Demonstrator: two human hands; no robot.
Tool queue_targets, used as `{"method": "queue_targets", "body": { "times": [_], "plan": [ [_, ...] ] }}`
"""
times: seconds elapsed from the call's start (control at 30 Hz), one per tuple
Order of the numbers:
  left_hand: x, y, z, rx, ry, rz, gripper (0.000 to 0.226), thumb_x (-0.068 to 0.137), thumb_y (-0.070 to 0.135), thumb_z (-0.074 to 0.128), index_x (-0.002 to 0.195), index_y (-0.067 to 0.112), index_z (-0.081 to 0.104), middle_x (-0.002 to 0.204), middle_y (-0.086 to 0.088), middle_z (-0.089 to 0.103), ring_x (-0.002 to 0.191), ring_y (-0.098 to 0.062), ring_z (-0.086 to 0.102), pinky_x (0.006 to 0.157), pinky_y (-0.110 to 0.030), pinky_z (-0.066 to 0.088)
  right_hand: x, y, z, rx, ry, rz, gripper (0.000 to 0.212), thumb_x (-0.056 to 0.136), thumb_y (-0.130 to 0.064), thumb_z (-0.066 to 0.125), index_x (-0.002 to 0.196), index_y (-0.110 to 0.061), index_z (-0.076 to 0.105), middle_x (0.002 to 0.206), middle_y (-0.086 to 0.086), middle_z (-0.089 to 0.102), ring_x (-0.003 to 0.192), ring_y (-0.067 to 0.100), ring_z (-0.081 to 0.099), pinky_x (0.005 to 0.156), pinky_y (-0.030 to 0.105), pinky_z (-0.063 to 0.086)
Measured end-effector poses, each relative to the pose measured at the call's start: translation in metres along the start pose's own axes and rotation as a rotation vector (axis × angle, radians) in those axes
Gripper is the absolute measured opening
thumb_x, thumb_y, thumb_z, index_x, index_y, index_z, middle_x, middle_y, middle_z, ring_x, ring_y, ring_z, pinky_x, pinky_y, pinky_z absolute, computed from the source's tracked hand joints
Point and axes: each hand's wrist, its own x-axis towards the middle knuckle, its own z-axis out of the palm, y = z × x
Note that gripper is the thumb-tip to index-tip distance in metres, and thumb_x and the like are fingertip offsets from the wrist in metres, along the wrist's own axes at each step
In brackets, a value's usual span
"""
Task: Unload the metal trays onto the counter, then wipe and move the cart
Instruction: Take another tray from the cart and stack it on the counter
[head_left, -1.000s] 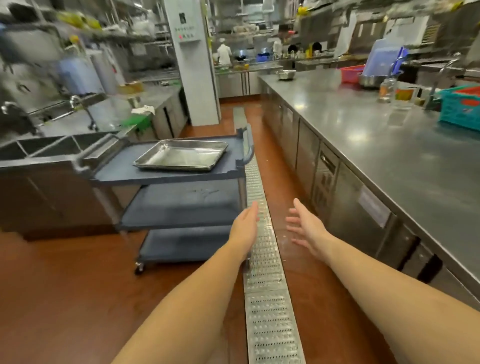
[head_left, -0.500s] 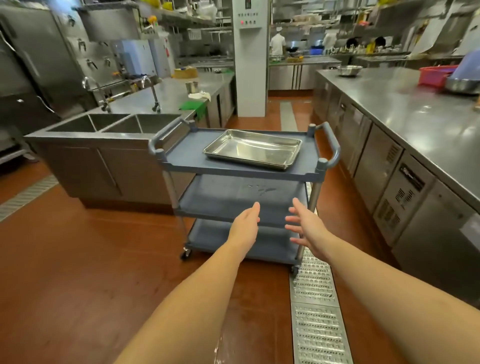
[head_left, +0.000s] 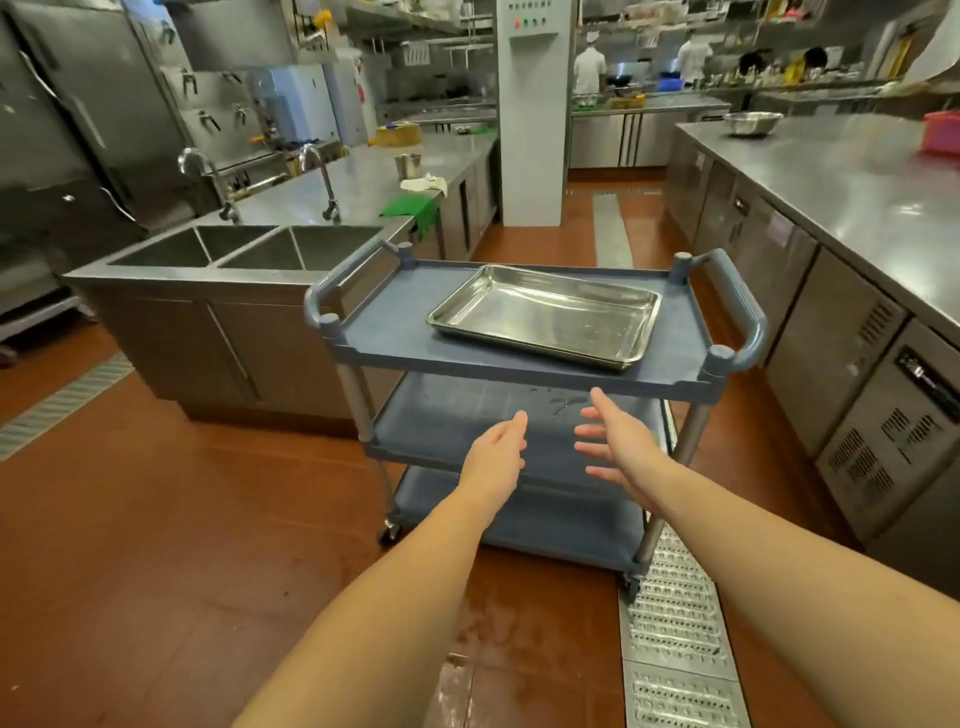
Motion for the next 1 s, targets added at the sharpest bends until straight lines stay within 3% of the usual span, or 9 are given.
{"method": "queue_targets", "body": {
  "times": [0.17,0.3,0.4,0.67,0.8,0.93,1.0],
  "plan": [
    [0.071,0.031,-0.002,0.033,0.043,-0.019,0.047,0.097,0.054,0.037,0.133,0.027,0.051,0.116,0.009,0.058,0.107,-0.012,0.057,0.098,-0.037,0.045,0.08,-0.022,0.005,-0.011,-0.046,0.026,0.048,0.095,-0.057,0.039,0.121,-0.02,0.057,0.118,0.002,0.062,0.107,0.018,0.06,0.092,0.041,0.049],
    [0.112,0.051,-0.003,0.046,0.04,-0.036,0.046,0.098,0.053,0.038,0.132,0.026,0.053,0.115,0.008,0.059,0.104,-0.012,0.059,0.078,-0.028,0.046,0.132,-0.038,0.0,-0.027,-0.054,0.05,0.047,0.095,-0.057,0.039,0.117,-0.021,0.058,0.114,0.002,0.063,0.104,0.018,0.061,0.089,0.039,0.049],
    [0.141,0.064,-0.009,0.044,0.031,-0.04,0.046,0.098,0.052,0.039,0.132,0.025,0.053,0.114,0.007,0.06,0.1,-0.011,0.06,0.072,-0.025,0.046,0.164,-0.046,0.002,-0.049,-0.054,0.062,0.045,0.095,-0.057,0.04,0.113,-0.021,0.06,0.111,0.002,0.065,0.102,0.018,0.062,0.082,0.037,0.049],
    [0.236,0.08,-0.044,0.064,-0.025,-0.009,0.038,0.097,0.05,0.042,0.122,0.025,0.058,0.106,0.007,0.064,0.093,-0.009,0.063,0.09,-0.033,0.048,0.242,-0.07,0.044,-0.131,-0.016,0.041,0.038,0.094,-0.052,0.045,0.107,-0.02,0.062,0.104,0.001,0.066,0.094,0.017,0.065,0.076,0.032,0.048],
    [0.296,0.077,-0.079,0.071,-0.078,0.014,0.024,0.097,0.046,0.045,0.106,0.029,0.06,0.106,0.003,0.066,0.089,-0.01,0.063,0.09,-0.034,0.048,0.286,-0.084,0.089,-0.168,0.065,0.005,0.029,0.094,-0.041,0.052,0.1,-0.016,0.063,0.1,0.004,0.068,0.079,0.016,0.064,0.064,0.026,0.045],
    [0.357,0.074,-0.122,0.092,-0.117,0.031,0.015,0.097,0.037,0.05,0.087,0.03,0.06,0.1,-0.001,0.066,0.083,-0.014,0.061,0.076,-0.027,0.048,0.329,-0.088,0.142,-0.194,0.14,0.004,0.019,0.094,-0.032,0.054,0.091,-0.016,0.063,0.091,0.003,0.065,0.069,0.013,0.062,0.058,0.024,0.042],
    [0.382,0.071,-0.142,0.169,-0.119,0.074,0.013,0.096,0.03,0.052,0.098,0.024,0.064,0.097,0.0,0.065,0.074,-0.01,0.058,0.062,-0.014,0.046,0.343,-0.091,0.166,-0.239,0.183,-0.008,0.015,0.092,-0.028,0.056,0.093,-0.015,0.064,0.088,0.002,0.066,0.066,0.012,0.063,0.06,0.023,0.045]
  ]
}}
